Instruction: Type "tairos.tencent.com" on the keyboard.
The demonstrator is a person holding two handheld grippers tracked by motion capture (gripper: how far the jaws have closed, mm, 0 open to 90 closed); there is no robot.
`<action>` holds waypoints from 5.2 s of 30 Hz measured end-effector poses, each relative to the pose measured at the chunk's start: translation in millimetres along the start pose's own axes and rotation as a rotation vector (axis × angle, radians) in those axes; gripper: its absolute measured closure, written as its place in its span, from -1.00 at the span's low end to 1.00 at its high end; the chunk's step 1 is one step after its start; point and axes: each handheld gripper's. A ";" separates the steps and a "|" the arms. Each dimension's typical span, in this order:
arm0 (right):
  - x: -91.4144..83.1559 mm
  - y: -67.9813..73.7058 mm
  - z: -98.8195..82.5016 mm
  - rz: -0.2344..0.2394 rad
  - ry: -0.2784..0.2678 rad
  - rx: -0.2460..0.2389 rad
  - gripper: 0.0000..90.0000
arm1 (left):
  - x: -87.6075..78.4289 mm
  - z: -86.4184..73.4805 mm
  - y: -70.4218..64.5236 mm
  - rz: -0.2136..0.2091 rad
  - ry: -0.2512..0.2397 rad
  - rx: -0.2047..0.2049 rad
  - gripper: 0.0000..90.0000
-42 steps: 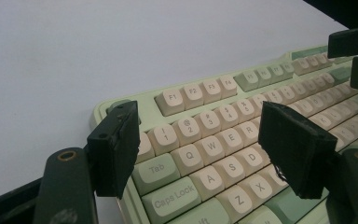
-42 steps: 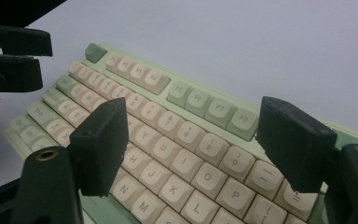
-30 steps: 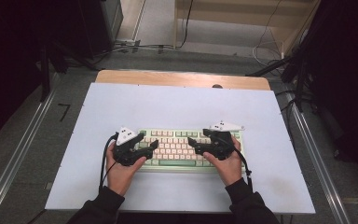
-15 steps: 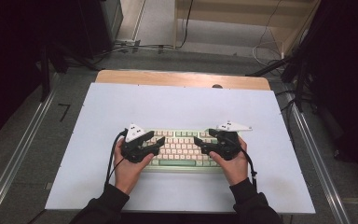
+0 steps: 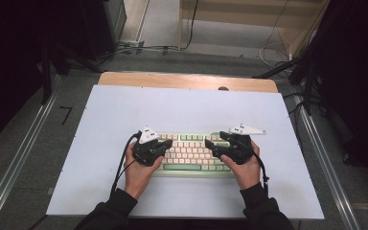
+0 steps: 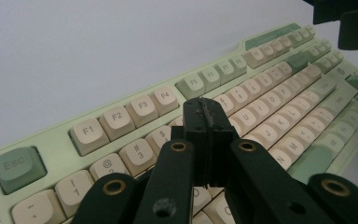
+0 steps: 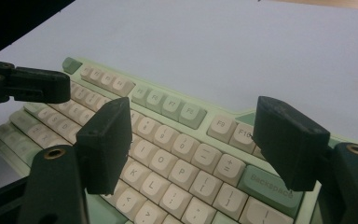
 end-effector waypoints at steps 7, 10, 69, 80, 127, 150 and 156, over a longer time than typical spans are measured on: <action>-0.6 -2.6 -1.2 -0.003 0.003 0.006 -0.40 | 8.3 -1.8 -1.0 0.003 0.037 0.001 1.00; -1.0 -3.0 -1.4 -0.002 0.001 0.007 -0.39 | 11.0 -2.7 -1.3 0.004 0.046 0.000 1.00; -0.3 -2.3 -3.3 0.002 0.007 0.011 -0.38 | -0.8 4.2 -3.4 -0.011 -0.006 -0.023 -0.08; -1.1 -0.4 -1.4 0.001 0.010 0.001 -0.35 | -17.2 2.8 -5.6 -0.006 -0.032 -0.024 -0.27; 38.8 19.2 -11.4 0.062 0.144 -0.118 0.95 | -36.5 -13.7 24.1 0.054 -0.061 -0.103 -0.29; 38.4 19.0 -12.7 0.088 0.134 -0.116 0.80 | -36.4 -13.8 23.8 0.050 -0.057 -0.102 -0.26; 13.7 13.4 2.6 0.085 0.007 -0.075 0.07 | -36.6 -13.9 23.7 0.055 -0.059 -0.099 -0.27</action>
Point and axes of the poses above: each handheld gripper's, and its own axes: x roughly forward along the jaws, z roughly out of its top, y roughly to its left, and after that the axes turned 8 degrees about -x, right-handed
